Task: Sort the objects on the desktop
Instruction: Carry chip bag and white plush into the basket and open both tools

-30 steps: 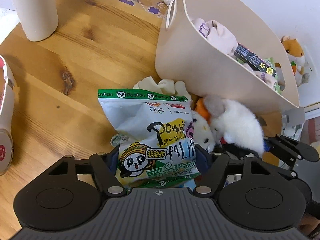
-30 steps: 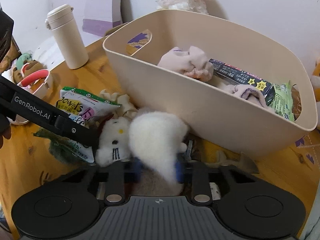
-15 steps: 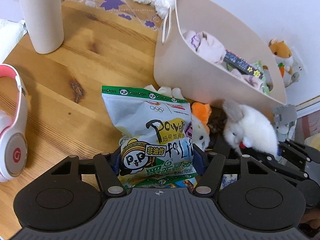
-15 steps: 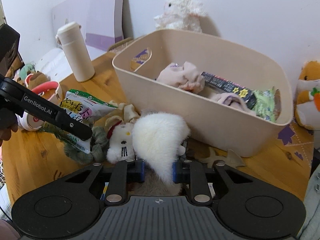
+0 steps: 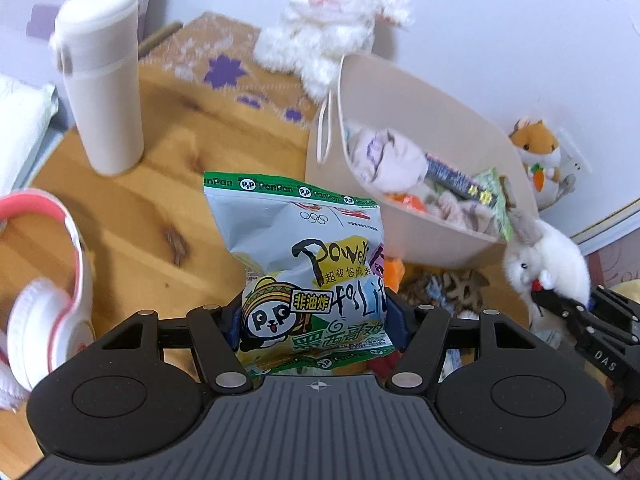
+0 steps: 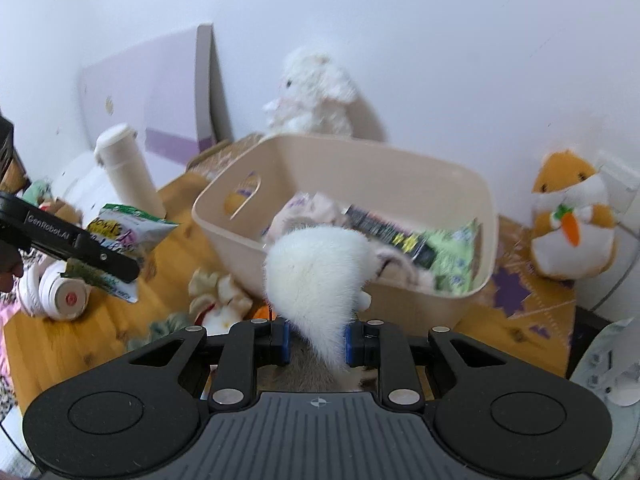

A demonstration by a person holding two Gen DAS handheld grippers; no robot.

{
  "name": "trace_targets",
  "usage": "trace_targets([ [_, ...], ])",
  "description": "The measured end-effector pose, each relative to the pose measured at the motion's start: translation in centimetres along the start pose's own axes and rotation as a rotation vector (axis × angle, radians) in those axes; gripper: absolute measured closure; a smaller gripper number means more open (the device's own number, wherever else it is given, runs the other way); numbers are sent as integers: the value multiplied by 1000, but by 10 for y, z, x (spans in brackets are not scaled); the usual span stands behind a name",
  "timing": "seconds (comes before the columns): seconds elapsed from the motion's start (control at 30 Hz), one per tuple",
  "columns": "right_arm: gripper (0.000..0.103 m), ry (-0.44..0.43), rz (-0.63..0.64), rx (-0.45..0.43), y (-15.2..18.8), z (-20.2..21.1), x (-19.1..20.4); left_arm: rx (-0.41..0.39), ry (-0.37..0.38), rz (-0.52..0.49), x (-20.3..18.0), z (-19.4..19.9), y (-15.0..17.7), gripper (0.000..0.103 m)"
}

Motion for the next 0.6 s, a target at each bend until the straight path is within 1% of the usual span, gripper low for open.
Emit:
trace_targets([
  [0.17,81,51,-14,-30,-11,6,-17,-55,18,-33,-12,13,-19,38],
  [0.33,81,92,-61,-51,-17,5,-37,-100,35,-93,-29,19,-39,38],
  [0.53,81,135,-108,-78,-34,-3,-57,-135,53,-170,-57,11,-61,38],
  [0.6,81,144,-125,-84,-40,-8,-62,-143,59,-212,-70,6,-64,38],
])
Point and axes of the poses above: each gripper's, at about its wrist camera, not at the fingertips, and z roughly against the way its jaws point, x to its left, y to its underside, the point moved 6 cm from there along -z, roughly the way its jaws point, and after that the axes turned 14 degrees about z, right-handed, at the moved point
